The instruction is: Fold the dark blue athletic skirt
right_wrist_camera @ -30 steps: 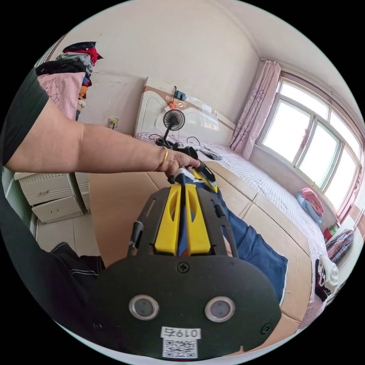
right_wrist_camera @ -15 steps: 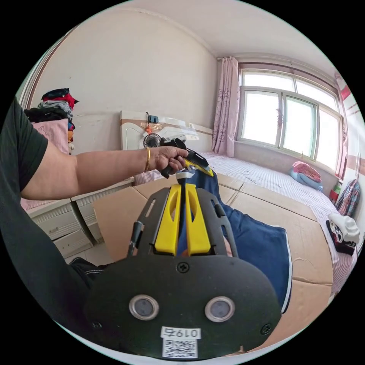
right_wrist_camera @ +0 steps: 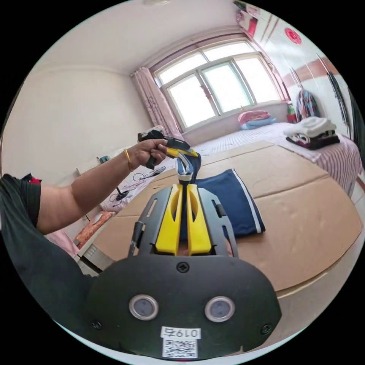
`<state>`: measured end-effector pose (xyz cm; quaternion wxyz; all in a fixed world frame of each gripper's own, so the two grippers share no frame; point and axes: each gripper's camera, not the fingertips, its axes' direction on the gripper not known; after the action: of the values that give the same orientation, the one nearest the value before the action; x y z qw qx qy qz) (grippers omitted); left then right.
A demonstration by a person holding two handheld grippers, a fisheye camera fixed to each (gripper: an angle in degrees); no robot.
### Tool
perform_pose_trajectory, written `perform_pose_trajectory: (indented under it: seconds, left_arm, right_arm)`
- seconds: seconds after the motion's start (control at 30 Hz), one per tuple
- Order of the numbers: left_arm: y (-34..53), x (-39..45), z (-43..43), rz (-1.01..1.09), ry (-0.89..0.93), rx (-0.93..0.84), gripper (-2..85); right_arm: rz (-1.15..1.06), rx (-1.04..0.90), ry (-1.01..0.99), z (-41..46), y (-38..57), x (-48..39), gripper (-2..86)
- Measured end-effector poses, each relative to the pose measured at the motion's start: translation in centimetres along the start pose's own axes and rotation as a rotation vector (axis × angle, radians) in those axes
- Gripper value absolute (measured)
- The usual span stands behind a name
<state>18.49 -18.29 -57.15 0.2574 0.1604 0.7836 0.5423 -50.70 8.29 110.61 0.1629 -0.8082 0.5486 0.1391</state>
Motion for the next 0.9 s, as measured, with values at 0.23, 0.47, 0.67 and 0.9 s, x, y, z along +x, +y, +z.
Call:
perform_pose_trajectory:
  seconds: [0.23, 0.47, 0.67, 0.9]
  left_arm:
    - [-5.3, 1.6, 16.7, -0.06, -0.117, -0.121, 3.5]
    - [-6.6, 0.5, 23.2, -0.078, -0.109, -0.109, 3.1]
    - [-6.2, 0.2, 28.2, 0.001, -0.117, -0.096, 2.2]
    - [-4.5, -4.1, 32.7, -0.023, -0.058, -0.085, 1.8]
  right_arm:
    - [0.236, -0.076, 0.055, -2.8, 6.2, 11.3, 0.0]
    - [0.469, -0.1, -0.012, -5.6, 11.4, 18.8, 0.0]
    - [0.391, -0.074, 0.012, -8.6, 14.4, 18.7, -0.2]
    - [0.224, -0.052, 0.069, -11.9, 16.7, 16.1, -0.2]
